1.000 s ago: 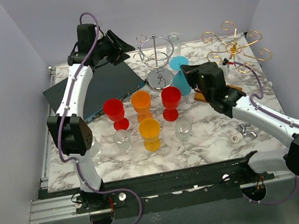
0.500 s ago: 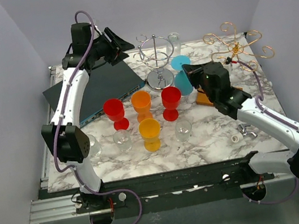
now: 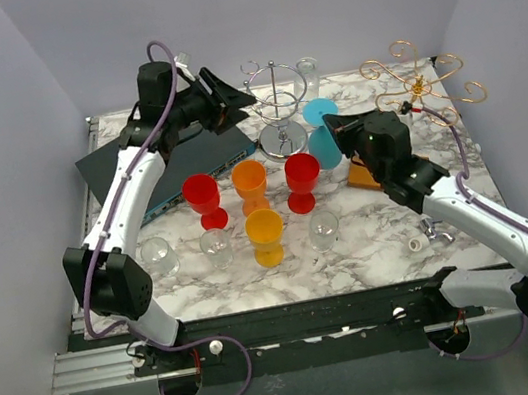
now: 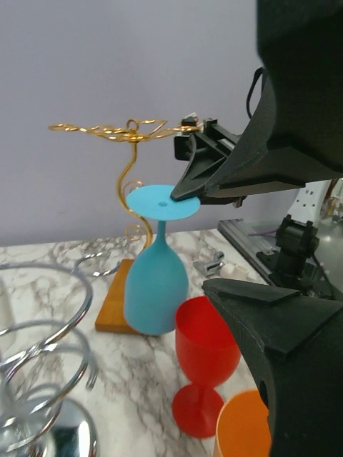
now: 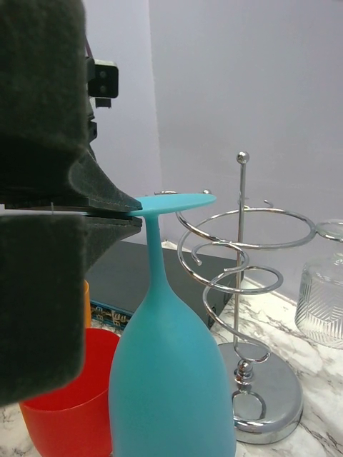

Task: Take the wine glass off the wine glass rack
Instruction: Place the wine glass at the center of the board.

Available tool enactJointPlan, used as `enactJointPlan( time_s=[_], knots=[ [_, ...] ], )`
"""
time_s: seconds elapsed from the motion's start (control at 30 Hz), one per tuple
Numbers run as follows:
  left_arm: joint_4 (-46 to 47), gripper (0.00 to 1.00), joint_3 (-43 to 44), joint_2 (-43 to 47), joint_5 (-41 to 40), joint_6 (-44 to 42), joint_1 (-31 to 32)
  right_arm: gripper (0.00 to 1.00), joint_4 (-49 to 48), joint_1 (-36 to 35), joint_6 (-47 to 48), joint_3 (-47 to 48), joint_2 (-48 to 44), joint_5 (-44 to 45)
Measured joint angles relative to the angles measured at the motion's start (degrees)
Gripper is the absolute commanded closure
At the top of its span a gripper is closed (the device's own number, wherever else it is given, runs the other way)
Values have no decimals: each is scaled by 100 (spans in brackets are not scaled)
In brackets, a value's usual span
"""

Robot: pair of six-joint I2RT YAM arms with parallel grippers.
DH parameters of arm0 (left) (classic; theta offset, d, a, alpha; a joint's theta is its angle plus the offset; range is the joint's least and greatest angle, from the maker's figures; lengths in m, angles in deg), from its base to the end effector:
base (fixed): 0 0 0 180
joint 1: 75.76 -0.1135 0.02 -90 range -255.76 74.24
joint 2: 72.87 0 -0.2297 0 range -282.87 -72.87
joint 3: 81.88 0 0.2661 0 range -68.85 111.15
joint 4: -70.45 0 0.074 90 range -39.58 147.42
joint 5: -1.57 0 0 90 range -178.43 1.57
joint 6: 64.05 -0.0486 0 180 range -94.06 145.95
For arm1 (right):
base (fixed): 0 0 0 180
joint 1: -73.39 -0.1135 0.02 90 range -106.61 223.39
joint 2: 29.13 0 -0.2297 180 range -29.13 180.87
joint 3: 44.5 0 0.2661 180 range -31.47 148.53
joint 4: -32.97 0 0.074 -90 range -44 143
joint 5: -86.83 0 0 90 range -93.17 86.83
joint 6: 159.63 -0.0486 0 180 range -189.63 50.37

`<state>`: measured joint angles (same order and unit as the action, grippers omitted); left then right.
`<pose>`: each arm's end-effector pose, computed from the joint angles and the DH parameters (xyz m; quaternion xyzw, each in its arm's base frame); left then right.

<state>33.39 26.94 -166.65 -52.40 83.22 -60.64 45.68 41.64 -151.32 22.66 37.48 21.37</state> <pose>0.3760 -0.1312 0.3693 -0.1222 0.7979 -0.5209 0.2776 0.2746 0.1462 0.3020 0.4420 0.6328 0.4225 0.4751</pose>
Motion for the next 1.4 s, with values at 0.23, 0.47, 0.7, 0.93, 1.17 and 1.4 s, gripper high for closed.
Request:
enactJointPlan(
  time_s=[0.23,0.47,0.7,0.93,1.17,1.4],
  knots=[
    [577,49,-350,42,9,457,820,100,-2,0,31,-9,-87,-7],
    [1056,53,-363,-197,-7,789,1279,100,-2,0,31,-72,-168,-46],
    [1344,54,-479,-466,-68,1014,1390,100,-4,0,33,-127,-243,-87],
    [1674,55,-518,-636,-66,1237,1449,99,-61,-2,59,-219,-321,-131],
    [2068,62,-584,-824,-48,1473,1504,100,-81,-2,79,-256,-354,-149],
    [2253,71,-584,-916,57,1613,1510,100,-87,-2,103,-299,-393,-151]
  ],
)
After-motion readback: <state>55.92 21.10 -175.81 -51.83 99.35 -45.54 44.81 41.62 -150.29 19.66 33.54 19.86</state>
